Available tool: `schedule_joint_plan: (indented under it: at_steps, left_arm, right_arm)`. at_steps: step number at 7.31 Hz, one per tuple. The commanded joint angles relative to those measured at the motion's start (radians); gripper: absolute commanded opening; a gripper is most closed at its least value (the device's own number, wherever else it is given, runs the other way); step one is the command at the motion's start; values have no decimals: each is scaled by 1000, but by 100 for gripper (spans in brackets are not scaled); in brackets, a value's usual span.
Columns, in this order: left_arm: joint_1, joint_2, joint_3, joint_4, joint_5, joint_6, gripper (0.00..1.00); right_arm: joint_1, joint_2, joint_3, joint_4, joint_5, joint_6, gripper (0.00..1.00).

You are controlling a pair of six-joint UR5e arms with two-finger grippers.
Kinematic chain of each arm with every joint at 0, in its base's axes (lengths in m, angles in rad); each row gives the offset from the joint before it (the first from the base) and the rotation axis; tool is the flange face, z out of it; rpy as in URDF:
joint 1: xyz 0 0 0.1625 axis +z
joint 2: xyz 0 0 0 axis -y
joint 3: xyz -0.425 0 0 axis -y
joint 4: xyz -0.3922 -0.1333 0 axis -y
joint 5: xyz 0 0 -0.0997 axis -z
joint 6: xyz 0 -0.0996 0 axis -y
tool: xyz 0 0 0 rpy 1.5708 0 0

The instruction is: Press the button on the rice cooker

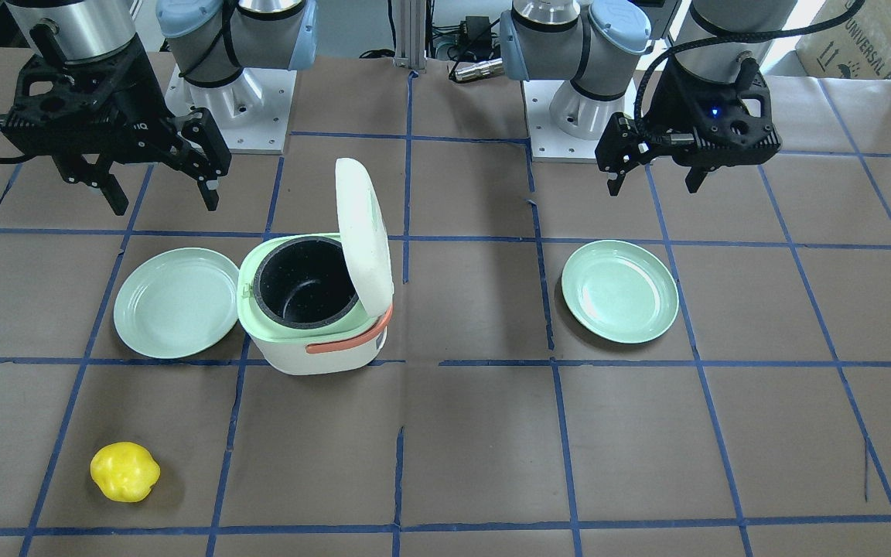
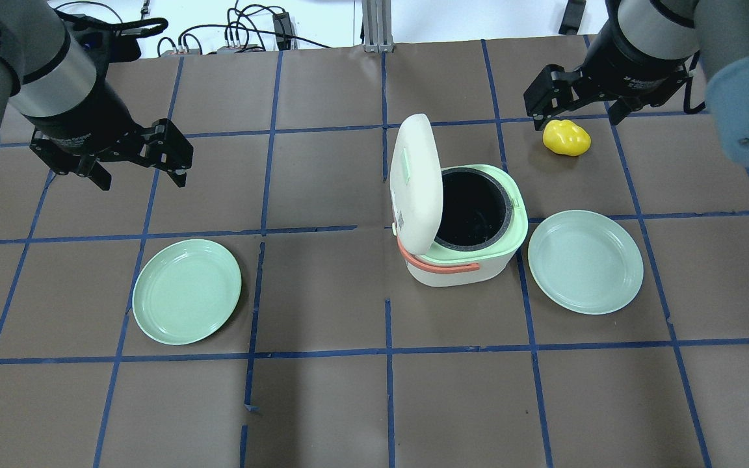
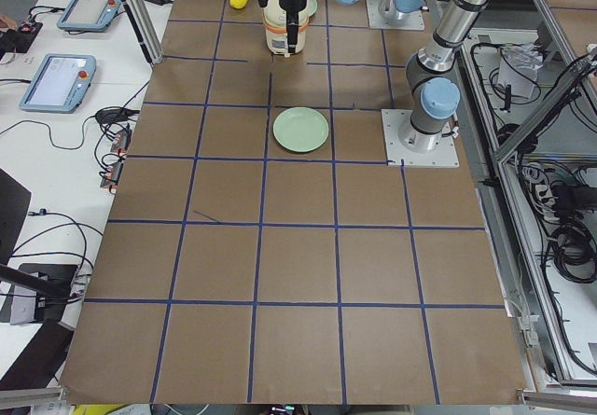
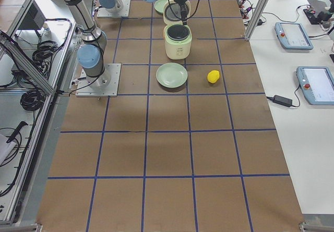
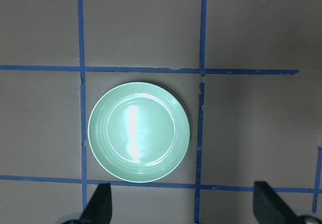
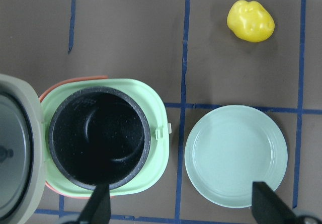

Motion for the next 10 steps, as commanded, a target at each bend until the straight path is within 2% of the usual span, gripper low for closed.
schedule_joint_plan:
  at_steps: [1, 2, 3, 5, 6, 10]
  left_arm:
    - [0, 0, 0, 0, 0, 0, 100]
    - [0, 0, 0, -2, 0, 0, 100]
    - [0, 0, 0, 0, 0, 0, 100]
    - [0, 0, 0, 0, 0, 0, 100]
    - [0, 0, 0, 0, 0, 0, 100]
    - [0, 0, 0, 0, 0, 0, 100]
  right_arm:
    - [-4, 48, -62, 7, -11, -8, 100]
    - [-4, 106, -157, 82, -34, -11, 100]
    - [-3, 119, -185, 169, -34, -8, 100]
    - [-3, 96, -95, 132, -23, -8, 100]
    - [-7, 85, -81, 104, -28, -9, 100]
    - [-9, 84, -67, 119, -29, -11, 100]
